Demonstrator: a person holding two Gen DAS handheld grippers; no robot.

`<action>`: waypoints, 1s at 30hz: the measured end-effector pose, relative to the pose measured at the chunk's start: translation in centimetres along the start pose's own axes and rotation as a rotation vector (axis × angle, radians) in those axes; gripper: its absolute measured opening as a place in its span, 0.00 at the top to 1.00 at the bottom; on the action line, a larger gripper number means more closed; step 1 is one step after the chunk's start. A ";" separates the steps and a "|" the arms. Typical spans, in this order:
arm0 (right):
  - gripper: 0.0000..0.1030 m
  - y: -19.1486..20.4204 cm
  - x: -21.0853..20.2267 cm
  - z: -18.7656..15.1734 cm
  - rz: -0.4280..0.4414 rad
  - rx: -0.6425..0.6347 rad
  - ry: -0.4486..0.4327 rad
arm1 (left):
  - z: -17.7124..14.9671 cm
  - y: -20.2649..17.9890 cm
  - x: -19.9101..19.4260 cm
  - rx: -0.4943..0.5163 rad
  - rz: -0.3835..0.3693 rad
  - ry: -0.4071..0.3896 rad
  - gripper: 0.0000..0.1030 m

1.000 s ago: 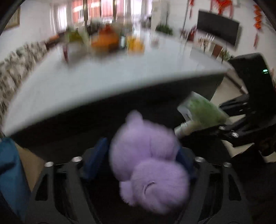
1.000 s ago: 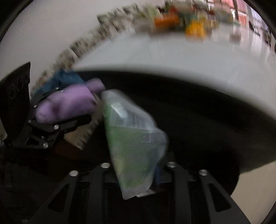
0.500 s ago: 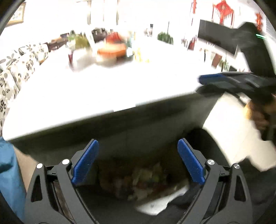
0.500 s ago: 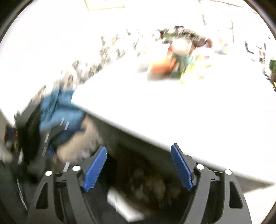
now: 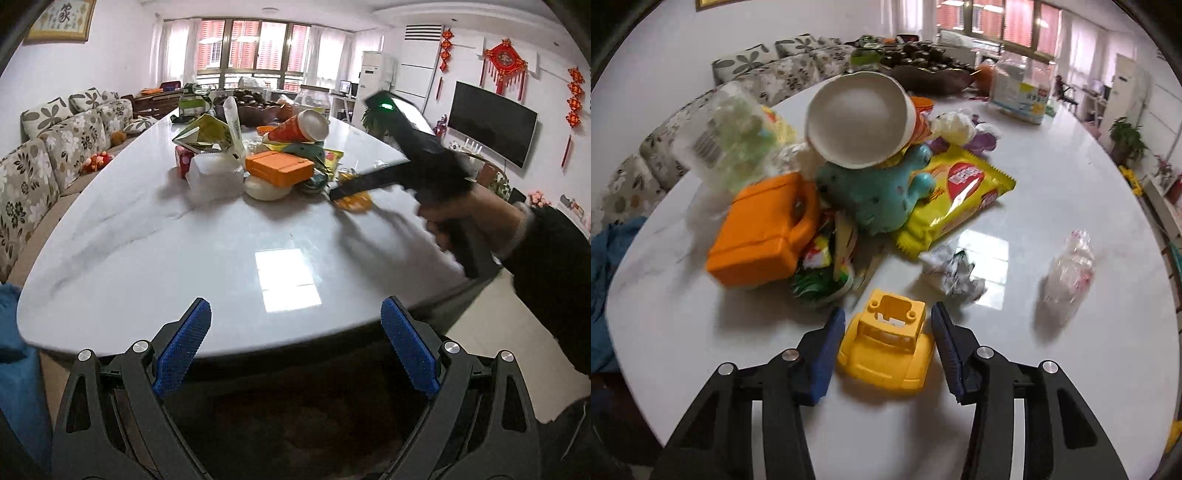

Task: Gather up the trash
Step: 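Grasp the yellow toy car with the right tool while the left grasps a red snack wrapper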

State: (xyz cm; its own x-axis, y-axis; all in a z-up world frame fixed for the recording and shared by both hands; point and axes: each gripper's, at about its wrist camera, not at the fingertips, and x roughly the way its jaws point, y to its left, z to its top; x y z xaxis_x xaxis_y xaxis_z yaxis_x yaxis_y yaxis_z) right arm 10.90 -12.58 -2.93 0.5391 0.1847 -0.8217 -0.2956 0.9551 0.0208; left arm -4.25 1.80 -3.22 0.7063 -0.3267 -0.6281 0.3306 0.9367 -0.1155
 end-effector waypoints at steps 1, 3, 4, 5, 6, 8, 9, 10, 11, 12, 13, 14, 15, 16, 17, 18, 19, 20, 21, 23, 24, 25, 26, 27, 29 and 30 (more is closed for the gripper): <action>0.54 -0.1 -0.4 -0.8 0.001 -0.014 -0.007 | 0.7 0.1 0.8 -0.002 0.010 0.002 0.12; 0.60 -0.7 -1.1 -2.3 0.022 0.010 -0.019 | 2.3 0.0 2.2 -0.008 0.015 0.008 0.12; 0.60 -1.2 -1.7 -3.1 0.042 0.026 -0.032 | 3.3 -0.1 3.1 -0.015 0.022 0.012 0.12; 0.60 -1.8 -2.6 -4.2 0.070 0.051 -0.044 | 4.4 -0.3 4.1 -0.027 0.023 0.016 0.12; 0.60 -2.1 -3.0 -4.9 0.082 0.069 -0.049 | 5.6 -0.4 5.2 -0.041 0.014 0.018 0.12; 0.60 -3.1 -4.2 -6.6 0.100 0.103 -0.066 | 8.1 -0.8 7.5 -0.091 0.008 0.023 0.12; 0.60 -3.5 -4.7 -7.4 0.101 0.112 -0.071 | 9.6 -1.0 8.9 -0.123 0.004 0.027 0.12; 0.60 -3.7 -5.1 -7.9 0.103 0.117 -0.073 | 10.4 -1.2 9.9 -0.136 0.011 0.032 0.12; 0.60 -4.3 -5.4 -8.5 0.110 0.127 -0.076 | 11.4 -1.3 11.2 -0.147 0.031 0.039 0.12; 0.60 -4.6 -5.7 -8.8 0.112 0.133 -0.078 | 12.3 -1.4 12.4 -0.156 0.063 0.047 0.12; 0.60 -5.1 -6.0 -9.2 0.113 0.137 -0.082 | 13.3 -1.3 14.2 -0.170 0.108 0.071 0.12; 0.60 -5.4 -6.0 -9.4 0.121 0.141 -0.084 | 13.6 -1.1 15.1 -0.178 0.133 0.092 0.12; 0.60 -5.7 -6.1 -9.6 0.135 0.146 -0.087 | 14.1 -0.7 16.5 -0.191 0.181 0.114 0.12; 0.60 -5.9 -6.2 -9.7 0.141 0.148 -0.090 | 14.3 -0.2 17.2 -0.199 0.183 0.125 0.11; 0.60 -6.0 -6.2 -9.8 0.149 0.147 -0.095 | 14.4 0.4 17.8 -0.206 0.181 0.126 0.11; 0.60 -6.1 -6.1 -9.8 0.154 0.145 -0.097 | 14.5 0.8 18.2 -0.203 0.184 0.124 0.11; 0.60 -6.0 -6.1 -9.9 0.159 0.143 -0.100 | 14.5 1.2 18.7 -0.190 0.184 0.124 0.10; 0.60 -6.0 -6.0 -9.8 0.166 0.140 -0.102 | 14.6 1.4 18.8 -0.193 0.164 0.127 0.14; 0.60 -5.8 -6.0 -9.8 0.173 0.138 -0.103 | 14.5 1.6 18.8 -0.208 0.137 0.126 0.21; 0.60 -5.6 -6.2 -10.0 0.173 0.135 -0.107 | 14.2 2.3 17.4 -0.215 0.105 0.097 0.44; 0.61 -5.6 -6.3 -10.1 0.175 0.139 -0.110 | 14.1 2.6 16.5 -0.232 0.081 0.094 0.46; 0.61 -5.6 -6.3 -10.3 0.177 0.146 -0.114 | 14.0 2.4 15.7 -0.234 0.077 0.085 0.46; 0.61 -5.6 -6.3 -10.3 0.178 0.152 -0.116 | 13.8 2.1 14.7 -0.214 0.072 0.069 0.48; 0.61 -5.6 -6.4 -10.4 0.178 0.158 -0.117 | 13.6 1.7 13.5 -0.180 0.071 0.047 0.54; 0.61 -5.5 -6.5 -10.4 0.174 0.165 -0.122 | 12.9 0.8 11.1 -0.108 0.085 0.005 0.65; 0.61 -5.4 -6.5 -10.5 0.172 0.169 -0.123 | 12.7 0.7 10.5 -0.099 0.074 -0.007 0.71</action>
State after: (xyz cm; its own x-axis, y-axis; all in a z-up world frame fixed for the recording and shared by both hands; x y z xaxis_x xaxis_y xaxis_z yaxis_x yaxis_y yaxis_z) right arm 0.73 -21.36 -3.63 0.5872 0.3647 -0.7226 -0.2612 0.9304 0.2573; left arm 11.39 -2.58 -0.15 0.7312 -0.2567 -0.6320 0.2140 0.9660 -0.1448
